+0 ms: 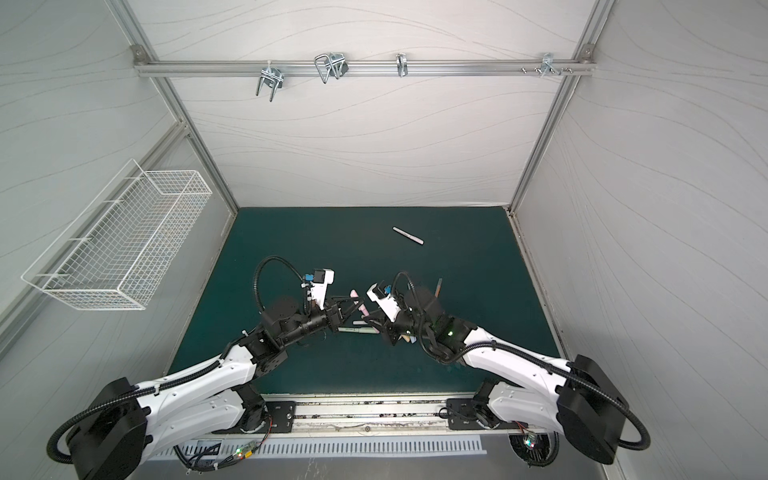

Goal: Open the pen caps
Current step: 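Pull the pink pen body away from the cap held by the left gripper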

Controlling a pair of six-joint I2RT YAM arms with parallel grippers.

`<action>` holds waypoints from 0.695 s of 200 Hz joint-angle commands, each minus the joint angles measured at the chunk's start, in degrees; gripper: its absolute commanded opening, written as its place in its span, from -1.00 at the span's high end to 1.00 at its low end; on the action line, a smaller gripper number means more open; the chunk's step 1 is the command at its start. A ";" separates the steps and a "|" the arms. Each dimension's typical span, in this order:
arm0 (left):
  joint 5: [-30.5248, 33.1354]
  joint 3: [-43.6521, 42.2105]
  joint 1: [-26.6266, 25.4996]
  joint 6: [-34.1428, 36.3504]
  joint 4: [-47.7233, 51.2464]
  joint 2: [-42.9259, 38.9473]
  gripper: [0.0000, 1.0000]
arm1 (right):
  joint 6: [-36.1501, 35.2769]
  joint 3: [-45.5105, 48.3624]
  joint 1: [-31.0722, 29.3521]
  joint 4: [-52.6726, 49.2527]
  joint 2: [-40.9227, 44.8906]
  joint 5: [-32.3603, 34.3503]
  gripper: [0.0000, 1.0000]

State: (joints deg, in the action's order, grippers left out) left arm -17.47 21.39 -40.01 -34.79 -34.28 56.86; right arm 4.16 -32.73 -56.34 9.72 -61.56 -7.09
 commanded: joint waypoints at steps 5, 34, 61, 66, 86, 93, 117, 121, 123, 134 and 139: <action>4.51 -0.13 1.98 -0.70 -1.60 -1.21 1.00 | -5.52 0.29 -5.63 -1.94 1.40 23.97 1.00; 3.72 -0.43 2.45 -0.81 -2.46 -1.58 1.00 | -8.40 -0.14 -5.60 -2.97 1.11 13.59 1.00; 3.37 -0.56 2.76 -0.90 -2.50 -1.58 1.00 | -6.65 0.23 2.35 -3.65 1.46 -10.43 1.00; 3.33 -0.56 2.83 -0.83 -2.52 -1.62 1.00 | -5.92 0.28 4.13 -3.61 1.07 -14.32 1.00; 2.93 -0.56 3.16 -0.91 -2.63 -1.58 1.00 | -3.44 0.13 9.26 -3.38 0.27 -24.22 1.00; 2.82 -0.51 3.26 -1.11 -2.76 -1.58 1.00 | -2.99 0.25 10.22 -3.23 0.28 -26.05 1.00; 2.19 -0.81 3.45 -1.25 -3.28 -1.80 1.00 | -1.46 1.01 12.51 -1.22 -0.17 -30.73 1.00; 2.11 -0.75 3.45 -1.25 -3.33 -1.84 1.00 | -1.40 1.08 12.77 -1.11 -0.45 -31.10 1.00; 2.10 -0.76 3.45 -1.25 -3.33 -1.84 1.00 | -1.43 1.04 12.79 -1.10 -0.53 -31.28 1.00; 2.09 -0.89 3.58 -1.25 -3.38 -2.01 1.00 | -1.98 0.74 12.75 -1.56 -1.02 -31.42 1.00; 2.09 -0.93 3.56 -1.24 -3.35 -2.10 1.00 | -2.12 0.57 12.76 -1.79 -1.27 -30.98 1.00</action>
State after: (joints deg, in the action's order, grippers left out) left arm -20.86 20.93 -39.07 -36.62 -35.57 55.92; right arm 1.85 -32.71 -44.62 10.37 -62.28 -31.40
